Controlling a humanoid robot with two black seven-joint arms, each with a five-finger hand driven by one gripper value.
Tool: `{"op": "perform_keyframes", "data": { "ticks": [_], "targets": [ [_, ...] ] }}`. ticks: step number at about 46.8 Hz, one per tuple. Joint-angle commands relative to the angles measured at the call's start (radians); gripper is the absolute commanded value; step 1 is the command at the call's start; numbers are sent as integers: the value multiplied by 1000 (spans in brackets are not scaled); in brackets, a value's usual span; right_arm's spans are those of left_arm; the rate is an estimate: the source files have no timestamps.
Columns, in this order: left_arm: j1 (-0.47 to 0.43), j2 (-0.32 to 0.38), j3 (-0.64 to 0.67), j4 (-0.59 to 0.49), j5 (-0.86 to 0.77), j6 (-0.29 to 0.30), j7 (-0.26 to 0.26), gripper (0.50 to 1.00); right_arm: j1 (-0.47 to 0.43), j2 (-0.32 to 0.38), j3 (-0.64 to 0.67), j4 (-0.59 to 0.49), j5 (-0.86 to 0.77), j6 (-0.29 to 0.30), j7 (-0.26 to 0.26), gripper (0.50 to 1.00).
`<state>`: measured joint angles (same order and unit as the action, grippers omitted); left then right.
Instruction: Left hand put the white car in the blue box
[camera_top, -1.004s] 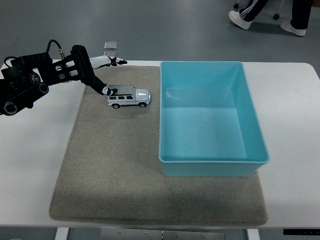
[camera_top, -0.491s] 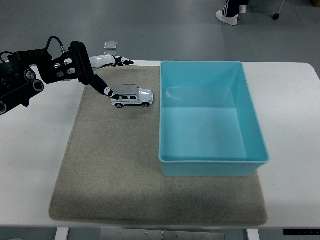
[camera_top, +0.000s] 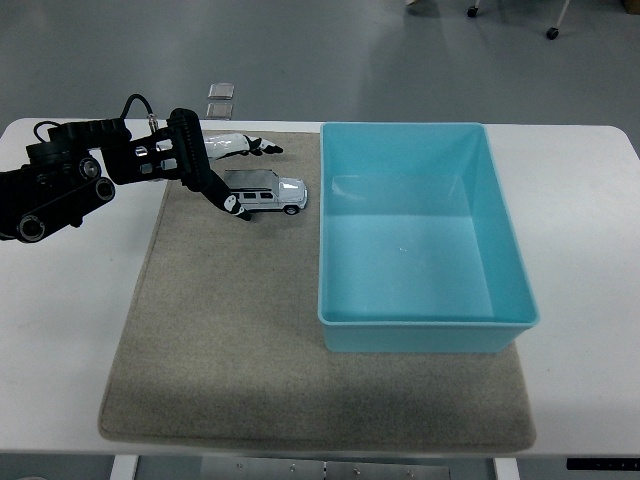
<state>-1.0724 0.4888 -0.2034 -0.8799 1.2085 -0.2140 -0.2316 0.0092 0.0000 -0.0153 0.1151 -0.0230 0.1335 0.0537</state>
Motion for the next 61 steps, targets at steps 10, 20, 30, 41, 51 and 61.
{"op": "perform_keyframes", "data": {
  "ticks": [10,20,30,41,51,61],
  "targets": [
    [-3,-36,1,36,71,19,1,891,0,0,0,0,0,0,0,936],
    [-3,-36,2,38,82,36,1,709,0,0,0,0,0,0,0,936],
    [-3,-36,2,36,83,36,1,500,0,0,0,0,0,0,0,936],
    [-9,-27,2,33,85,34,0,500,0,0,0,0,0,0,0,936],
    [-12,-7,1,24,83,19,5,500,0,0,0,0,0,0,0,936],
    [-57,74,-11,1,80,19,3,500,0,0,0,0,0,0,0,936]
  ]
}}
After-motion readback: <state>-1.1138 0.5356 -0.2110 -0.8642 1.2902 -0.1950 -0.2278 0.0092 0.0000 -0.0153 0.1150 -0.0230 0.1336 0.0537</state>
